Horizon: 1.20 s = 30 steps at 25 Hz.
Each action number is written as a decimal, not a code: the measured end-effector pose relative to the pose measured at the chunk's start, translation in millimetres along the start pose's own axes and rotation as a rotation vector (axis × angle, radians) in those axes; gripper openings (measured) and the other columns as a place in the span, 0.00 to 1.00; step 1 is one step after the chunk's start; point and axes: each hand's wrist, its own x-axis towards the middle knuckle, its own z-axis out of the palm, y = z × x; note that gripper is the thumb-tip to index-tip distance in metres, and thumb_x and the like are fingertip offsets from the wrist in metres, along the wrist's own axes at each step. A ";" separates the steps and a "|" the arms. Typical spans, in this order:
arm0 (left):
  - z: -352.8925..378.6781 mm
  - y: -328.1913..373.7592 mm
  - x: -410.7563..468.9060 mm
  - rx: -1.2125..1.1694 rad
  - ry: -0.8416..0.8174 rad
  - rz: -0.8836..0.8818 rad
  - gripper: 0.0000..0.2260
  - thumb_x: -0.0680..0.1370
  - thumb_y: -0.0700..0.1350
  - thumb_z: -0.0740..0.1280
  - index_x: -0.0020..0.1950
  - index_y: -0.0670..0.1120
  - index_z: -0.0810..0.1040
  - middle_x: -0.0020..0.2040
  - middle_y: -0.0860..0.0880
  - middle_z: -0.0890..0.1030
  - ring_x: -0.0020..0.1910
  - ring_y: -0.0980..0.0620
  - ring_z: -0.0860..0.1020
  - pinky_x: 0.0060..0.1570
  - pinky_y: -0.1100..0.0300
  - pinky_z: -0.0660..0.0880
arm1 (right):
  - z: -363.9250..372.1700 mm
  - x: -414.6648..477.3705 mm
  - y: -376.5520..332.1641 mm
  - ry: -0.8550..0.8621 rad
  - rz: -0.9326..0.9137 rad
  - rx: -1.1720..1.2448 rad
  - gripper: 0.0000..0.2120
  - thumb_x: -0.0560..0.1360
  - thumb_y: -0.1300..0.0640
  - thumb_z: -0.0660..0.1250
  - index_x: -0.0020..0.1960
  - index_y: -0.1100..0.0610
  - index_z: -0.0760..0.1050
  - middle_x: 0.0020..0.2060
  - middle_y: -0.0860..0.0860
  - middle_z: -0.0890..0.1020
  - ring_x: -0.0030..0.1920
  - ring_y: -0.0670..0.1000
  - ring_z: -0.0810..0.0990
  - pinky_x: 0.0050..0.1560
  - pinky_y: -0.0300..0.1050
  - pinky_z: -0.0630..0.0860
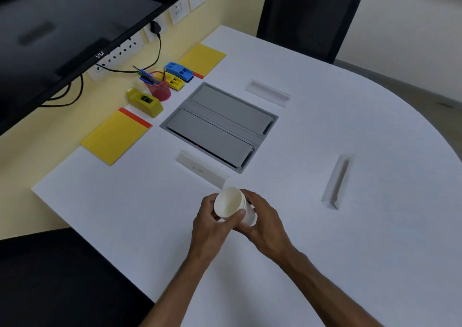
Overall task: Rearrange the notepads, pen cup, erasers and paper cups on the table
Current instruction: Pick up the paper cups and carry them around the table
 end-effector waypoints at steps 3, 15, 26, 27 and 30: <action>3.5 2.2 -7.4 -0.025 0.015 -0.010 0.31 0.62 0.61 0.76 0.63 0.57 0.73 0.57 0.59 0.78 0.56 0.53 0.79 0.52 0.56 0.80 | -5.6 -11.9 8.3 0.005 0.029 -0.032 0.27 0.70 0.39 0.75 0.66 0.38 0.69 0.59 0.31 0.77 0.60 0.40 0.77 0.57 0.33 0.75; -38.5 -6.8 1.0 -0.289 0.080 -0.012 0.26 0.70 0.44 0.78 0.64 0.50 0.73 0.59 0.51 0.79 0.56 0.53 0.80 0.43 0.71 0.76 | 9.9 10.7 67.0 0.060 0.276 -0.150 0.29 0.66 0.56 0.78 0.60 0.49 0.65 0.53 0.44 0.75 0.51 0.48 0.77 0.46 0.40 0.76; -58.8 -36.0 21.6 -0.284 0.038 -0.090 0.28 0.64 0.52 0.79 0.61 0.54 0.75 0.56 0.55 0.81 0.53 0.58 0.80 0.49 0.64 0.74 | 39.8 72.1 91.4 0.164 0.353 -0.156 0.28 0.68 0.57 0.77 0.60 0.53 0.65 0.54 0.49 0.77 0.51 0.52 0.78 0.43 0.43 0.75; -60.2 -38.0 22.7 -0.284 0.039 -0.095 0.28 0.64 0.52 0.79 0.61 0.53 0.75 0.56 0.55 0.81 0.53 0.58 0.80 0.49 0.64 0.74 | 41.4 73.9 94.5 0.172 0.359 -0.154 0.27 0.68 0.58 0.77 0.60 0.53 0.65 0.54 0.50 0.77 0.51 0.53 0.78 0.42 0.42 0.74; -63.8 -41.5 25.5 -0.270 0.026 -0.103 0.28 0.65 0.51 0.80 0.62 0.53 0.74 0.56 0.56 0.80 0.51 0.61 0.80 0.44 0.69 0.75 | 44.7 77.0 100.7 0.195 0.389 -0.134 0.27 0.68 0.57 0.77 0.60 0.52 0.65 0.54 0.50 0.77 0.51 0.53 0.78 0.41 0.40 0.73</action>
